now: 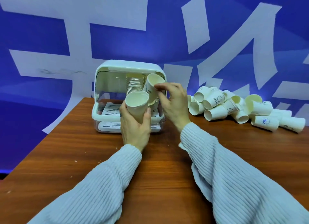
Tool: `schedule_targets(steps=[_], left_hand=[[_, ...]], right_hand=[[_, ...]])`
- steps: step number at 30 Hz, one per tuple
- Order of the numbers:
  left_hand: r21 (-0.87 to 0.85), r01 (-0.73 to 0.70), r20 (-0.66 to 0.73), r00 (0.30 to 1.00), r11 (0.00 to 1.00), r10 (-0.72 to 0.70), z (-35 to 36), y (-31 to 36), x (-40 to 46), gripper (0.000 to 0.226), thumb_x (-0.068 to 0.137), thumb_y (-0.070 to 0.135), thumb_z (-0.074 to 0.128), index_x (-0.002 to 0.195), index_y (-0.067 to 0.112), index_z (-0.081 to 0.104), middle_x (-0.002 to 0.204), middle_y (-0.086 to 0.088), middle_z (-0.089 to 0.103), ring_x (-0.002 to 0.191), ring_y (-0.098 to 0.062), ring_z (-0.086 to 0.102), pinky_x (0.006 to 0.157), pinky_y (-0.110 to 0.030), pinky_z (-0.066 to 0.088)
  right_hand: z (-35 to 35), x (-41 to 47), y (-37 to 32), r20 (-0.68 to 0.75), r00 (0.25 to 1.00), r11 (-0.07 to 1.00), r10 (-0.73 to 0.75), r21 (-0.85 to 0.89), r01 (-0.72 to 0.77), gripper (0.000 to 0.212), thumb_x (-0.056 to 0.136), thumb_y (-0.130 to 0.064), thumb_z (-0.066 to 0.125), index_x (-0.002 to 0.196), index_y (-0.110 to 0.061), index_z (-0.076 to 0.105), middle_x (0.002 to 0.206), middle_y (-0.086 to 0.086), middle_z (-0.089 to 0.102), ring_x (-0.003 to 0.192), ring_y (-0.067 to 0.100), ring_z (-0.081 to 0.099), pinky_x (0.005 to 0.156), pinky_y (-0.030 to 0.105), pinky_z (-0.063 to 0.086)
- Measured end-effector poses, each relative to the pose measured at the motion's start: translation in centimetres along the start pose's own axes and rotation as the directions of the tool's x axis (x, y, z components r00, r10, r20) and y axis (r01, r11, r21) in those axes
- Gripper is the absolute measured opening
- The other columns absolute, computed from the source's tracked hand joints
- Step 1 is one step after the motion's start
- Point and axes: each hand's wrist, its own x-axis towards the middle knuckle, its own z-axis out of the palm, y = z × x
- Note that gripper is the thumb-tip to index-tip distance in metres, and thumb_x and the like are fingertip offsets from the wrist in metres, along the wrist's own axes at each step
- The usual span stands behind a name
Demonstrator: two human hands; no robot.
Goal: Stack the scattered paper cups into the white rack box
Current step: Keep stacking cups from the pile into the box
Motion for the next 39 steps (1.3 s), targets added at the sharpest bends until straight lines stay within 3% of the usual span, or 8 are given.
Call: schedule_targets(steps=[8, 10, 13, 16, 22, 31, 34, 39], left_hand=[[-0.025, -0.06, -0.034, 0.998, 0.998, 0.059, -0.7, 0.1, 1.2, 0.079, 0.087, 0.05, 0.058, 0.151, 0.016, 0.028, 0.142, -0.007, 0.049, 0.124, -0.019, 0.05, 0.102, -0.021, 0.043], [-0.013, -0.089, -0.052, 0.995, 0.996, 0.088, -1.0, 0.5, 2.0, 0.078, 0.089, 0.052, 0.049, 0.153, 0.016, 0.026, 0.145, -0.009, 0.047, 0.124, -0.015, 0.047, 0.097, -0.007, 0.034], [0.026, -0.047, -0.082, 0.995, 0.999, 0.049, -1.1, 1.7, 4.2, 0.076, 0.089, 0.045, 0.055, 0.155, 0.024, 0.022, 0.148, -0.01, 0.045, 0.13, -0.023, 0.045, 0.106, -0.032, 0.039], [0.04, -0.036, 0.02, 0.999, 0.999, 0.035, -0.9, 2.7, 6.7, 0.086, 0.09, 0.037, 0.069, 0.156, 0.027, 0.014, 0.152, -0.006, 0.044, 0.133, -0.026, 0.049, 0.105, -0.036, 0.041], [0.33, -0.239, 0.235, 0.958, 0.913, 0.166, 0.9, 1.8, 8.7, 0.076, 0.088, 0.044, 0.071, 0.151, 0.032, 0.031, 0.142, -0.003, 0.055, 0.124, -0.028, 0.056, 0.098, -0.042, 0.047], [0.782, -0.4, 0.418, 0.906, 0.478, 0.075, 1.4, -1.2, 7.6, 0.077, 0.093, 0.073, 0.018, 0.146, 0.025, 0.046, 0.145, -0.011, 0.049, 0.128, -0.033, 0.042, 0.103, -0.05, 0.033], [0.782, -0.378, 0.399, 0.915, 0.496, 0.069, 2.0, -0.7, 7.0, 0.075, 0.094, 0.068, 0.027, 0.149, 0.019, 0.041, 0.151, -0.012, 0.043, 0.135, -0.033, 0.035, 0.108, -0.051, 0.029], [0.494, -0.581, 0.395, 0.813, 0.647, 0.428, 4.1, 0.7, 2.2, 0.052, 0.09, 0.039, 0.056, 0.139, 0.023, 0.052, 0.142, -0.006, 0.048, 0.135, -0.032, 0.035, 0.109, -0.048, 0.032]], right_hand=[[2.5, -0.1, 0.6, 0.57, 0.815, 0.98, 0.099, -0.197, 0.018, 0.035, 0.093, -0.029, 0.049, 0.114, -0.03, 0.078, 0.112, -0.005, 0.077, 0.112, 0.025, 0.065, 0.087, 0.031, 0.043], [2.6, -0.7, 0.7, 0.564, 0.82, 0.98, 0.095, -0.196, 0.021, 0.039, 0.093, -0.025, 0.051, 0.122, -0.03, 0.076, 0.121, -0.003, 0.075, 0.118, 0.025, 0.059, 0.098, 0.041, 0.049], [2.9, -1.7, 1.0, 0.387, 0.916, 0.99, 0.103, -0.128, -0.057, 0.04, 0.095, -0.021, 0.056, 0.132, -0.025, 0.071, 0.149, 0.0, 0.058, 0.138, 0.023, 0.046, 0.12, 0.043, 0.035], [3.2, -4.4, 1.3, 0.088, 0.968, 0.972, 0.234, -0.006, -0.234, 0.044, 0.099, -0.025, 0.059, 0.143, -0.027, 0.061, 0.156, -0.003, 0.047, 0.143, 0.013, 0.039, 0.12, 0.036, 0.032], [2.9, -6.6, 3.0, 0.038, 0.922, 0.921, 0.385, 0.052, -0.387, 0.048, 0.1, -0.028, 0.06, 0.147, -0.027, 0.052, 0.142, -0.005, 0.055, 0.128, 0.006, 0.045, 0.111, 0.031, 0.039], [3.5, -7.1, 2.6, 0.078, 0.933, 0.929, 0.351, 0.092, -0.358, 0.052, 0.097, -0.041, 0.055, 0.147, -0.03, 0.05, 0.137, -0.008, 0.059, 0.126, 0.011, 0.05, 0.107, 0.042, 0.045], [3.3, -7.2, 2.8, 0.062, 0.917, 0.909, 0.393, 0.123, -0.398, 0.049, 0.098, -0.039, 0.056, 0.145, -0.03, 0.051, 0.137, -0.009, 0.058, 0.127, 0.009, 0.051, 0.108, 0.041, 0.045], [1.3, -5.9, 3.9, -0.049, 0.867, 0.851, 0.496, 0.224, -0.475, 0.04, 0.1, -0.029, 0.057, 0.14, -0.025, 0.057, 0.13, -0.011, 0.06, 0.125, 0.008, 0.052, 0.111, 0.036, 0.042]])
